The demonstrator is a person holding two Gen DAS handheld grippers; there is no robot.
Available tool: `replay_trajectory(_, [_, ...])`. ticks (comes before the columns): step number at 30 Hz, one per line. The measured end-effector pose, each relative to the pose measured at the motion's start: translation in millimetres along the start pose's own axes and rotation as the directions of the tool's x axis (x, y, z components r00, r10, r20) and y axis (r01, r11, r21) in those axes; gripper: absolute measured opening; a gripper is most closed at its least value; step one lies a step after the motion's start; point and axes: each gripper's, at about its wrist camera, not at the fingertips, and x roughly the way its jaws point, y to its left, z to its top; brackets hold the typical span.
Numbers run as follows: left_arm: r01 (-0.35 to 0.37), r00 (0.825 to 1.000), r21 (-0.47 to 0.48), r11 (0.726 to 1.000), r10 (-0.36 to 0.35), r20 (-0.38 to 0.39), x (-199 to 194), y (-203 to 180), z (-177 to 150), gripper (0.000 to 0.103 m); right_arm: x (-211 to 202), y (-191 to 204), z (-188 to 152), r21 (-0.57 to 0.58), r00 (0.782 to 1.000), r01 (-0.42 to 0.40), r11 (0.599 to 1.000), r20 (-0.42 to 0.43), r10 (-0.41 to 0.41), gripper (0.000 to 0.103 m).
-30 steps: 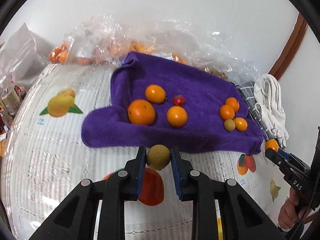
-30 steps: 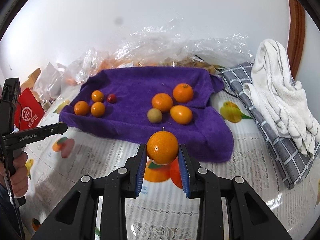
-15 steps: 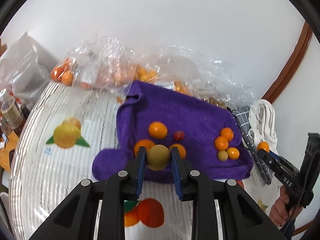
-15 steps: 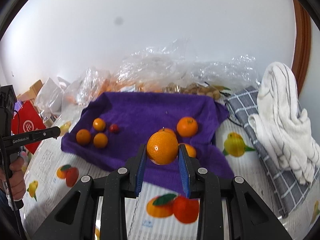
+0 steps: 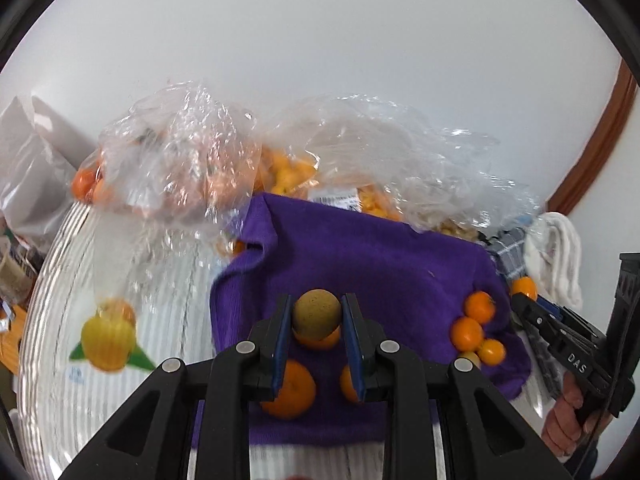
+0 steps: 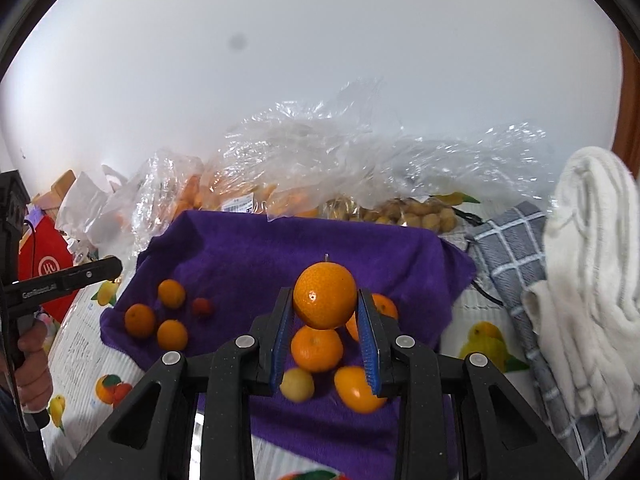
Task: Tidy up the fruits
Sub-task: 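Carry the orange with the right tool while the left tool carries the yellow-brown fruit onto the towel, then open both tools to release the orange and yellow-brown fruit on the towel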
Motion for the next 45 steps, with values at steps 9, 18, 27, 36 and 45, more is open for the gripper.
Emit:
replay_trajectory(9, [-0.074, 0.997, 0.038, 0.997, 0.075, -0.026, 43.0, -5.8, 23.7, 0.024, 60.7, 8.9, 8.7, -0.033, 0.996, -0.001, 0.999, -0.094, -0.002, 0.031])
replay_trajectory(18, [-0.115, 0.988, 0.079, 0.99, 0.122, -0.093, 76.1, -9.0, 21.6, 0.024, 88.7, 17.0, 3.8, -0.083, 0.989, 0.025, 0.996, -0.143, -0.036, 0.031])
replay_trajectory(27, [-0.114, 0.982, 0.083, 0.99, 0.125, -0.144, 90.8, -9.6, 12.1, 0.024, 96.1, 22.7, -0.9, -0.117, 0.983, 0.041, 0.992, -0.176, -0.061, 0.031])
replay_trajectory(36, [-0.097, 0.98, 0.094, 0.991, 0.111, -0.164, 79.4, -19.8, 8.3, 0.027, 84.7, 24.8, -6.4, -0.095, 0.982, 0.017, 0.995, -0.186, -0.035, 0.042])
replay_trajectory(45, [-0.095, 0.992, 0.111, 0.989, 0.103, -0.071, 9.8, -35.3, -2.5, 0.057, 8.6, 25.1, -11.4, -0.052, 0.995, 0.048, 0.998, -0.085, -0.052, 0.06])
